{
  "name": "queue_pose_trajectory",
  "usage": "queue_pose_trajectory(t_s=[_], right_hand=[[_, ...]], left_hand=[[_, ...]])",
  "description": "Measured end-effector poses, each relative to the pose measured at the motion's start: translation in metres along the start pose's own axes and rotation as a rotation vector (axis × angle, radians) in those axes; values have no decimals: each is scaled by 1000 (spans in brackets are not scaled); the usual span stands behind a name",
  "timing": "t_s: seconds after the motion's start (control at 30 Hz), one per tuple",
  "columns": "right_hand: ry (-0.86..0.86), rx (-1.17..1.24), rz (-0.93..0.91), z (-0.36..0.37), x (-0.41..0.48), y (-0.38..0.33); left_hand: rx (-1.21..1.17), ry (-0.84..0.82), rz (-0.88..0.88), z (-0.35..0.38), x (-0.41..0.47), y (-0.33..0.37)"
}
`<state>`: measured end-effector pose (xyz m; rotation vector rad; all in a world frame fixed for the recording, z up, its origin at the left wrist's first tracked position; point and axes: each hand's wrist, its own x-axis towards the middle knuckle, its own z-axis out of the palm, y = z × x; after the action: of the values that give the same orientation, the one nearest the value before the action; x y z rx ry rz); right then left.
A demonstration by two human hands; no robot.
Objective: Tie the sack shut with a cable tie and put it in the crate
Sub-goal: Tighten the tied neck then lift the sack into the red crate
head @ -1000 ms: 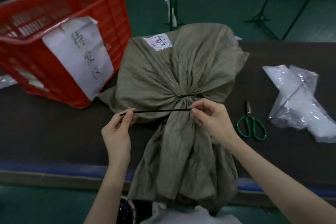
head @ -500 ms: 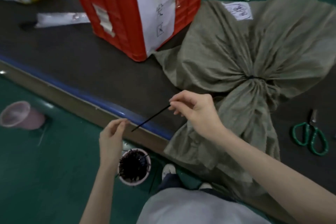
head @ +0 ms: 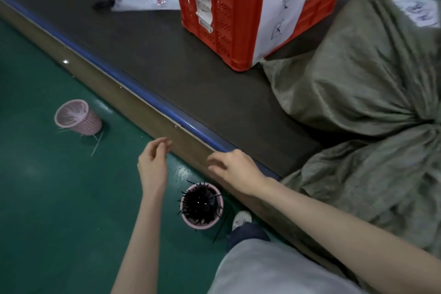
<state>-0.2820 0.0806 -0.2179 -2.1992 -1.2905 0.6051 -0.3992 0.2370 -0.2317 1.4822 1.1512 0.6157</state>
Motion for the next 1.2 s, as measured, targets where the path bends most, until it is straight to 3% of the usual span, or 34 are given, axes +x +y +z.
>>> queue_pose_trajectory(t_s=[0.33,0.57,0.8,1.07,1.2], right_hand=[[233,278,107,-36,3,24],[481,421,191,-92,-29,47],[790,452,248,-148,-86,74],[1087,300,353,-195,-160,105],[1220,286,432,-205,-194,119]], left_hand=[[-52,-111,154,41,0,39],[-55,-292,275,104,-8,76],[-62,-519,354,176,-53,116],[-45,-789,515,247,-114,143],[33,-850,685,276,-139,146]])
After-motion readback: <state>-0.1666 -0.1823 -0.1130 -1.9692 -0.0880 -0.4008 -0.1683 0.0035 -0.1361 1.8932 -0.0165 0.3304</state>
